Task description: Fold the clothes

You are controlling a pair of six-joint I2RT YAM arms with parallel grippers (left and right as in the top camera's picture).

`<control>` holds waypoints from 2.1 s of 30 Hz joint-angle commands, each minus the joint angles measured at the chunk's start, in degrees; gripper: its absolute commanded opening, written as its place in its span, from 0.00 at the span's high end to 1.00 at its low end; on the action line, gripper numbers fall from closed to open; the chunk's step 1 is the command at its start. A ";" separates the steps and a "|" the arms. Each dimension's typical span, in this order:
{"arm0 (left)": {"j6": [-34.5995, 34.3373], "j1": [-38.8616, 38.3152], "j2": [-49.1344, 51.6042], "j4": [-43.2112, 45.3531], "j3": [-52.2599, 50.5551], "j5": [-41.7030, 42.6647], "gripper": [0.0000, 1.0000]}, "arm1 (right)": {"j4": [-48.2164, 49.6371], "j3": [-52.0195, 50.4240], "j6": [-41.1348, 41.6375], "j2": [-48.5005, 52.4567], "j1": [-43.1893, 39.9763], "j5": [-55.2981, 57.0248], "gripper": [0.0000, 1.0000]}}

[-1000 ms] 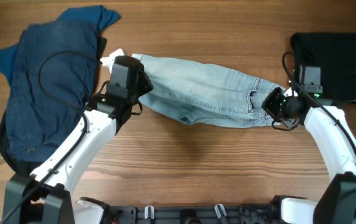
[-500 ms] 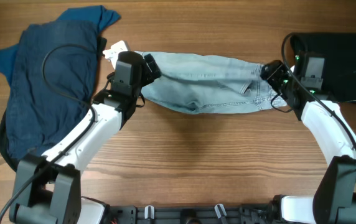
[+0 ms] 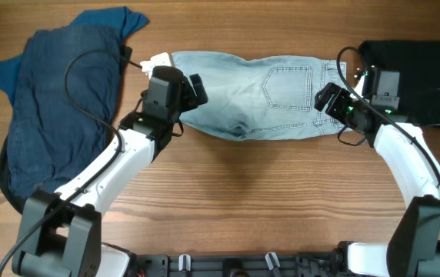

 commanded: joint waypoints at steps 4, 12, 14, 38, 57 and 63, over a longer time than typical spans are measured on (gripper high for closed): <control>8.57 -0.07 0.96 -2.36 0.46 4.15 0.00 | -3.76 1.95 -7.96 -1.44 -2.12 -3.52 0.00; 9.64 4.24 11.17 5.90 0.52 11.91 0.00 | -5.03 1.92 -12.13 -1.38 -5.38 -0.94 0.00; 10.67 5.64 13.68 9.81 1.77 14.88 0.00 | -4.37 1.77 -13.46 -1.27 -5.49 -0.81 0.00; 12.31 8.59 27.61 0.79 11.13 14.84 0.27 | 8.98 0.96 -13.38 18.43 -8.52 -3.54 0.30; 12.07 8.48 27.65 -7.04 11.10 14.84 0.77 | 12.94 1.16 -4.37 23.19 -8.59 -29.92 0.96; 11.63 8.11 27.63 -9.07 11.13 15.17 0.75 | 3.65 5.20 -5.33 10.71 -11.87 -29.40 0.96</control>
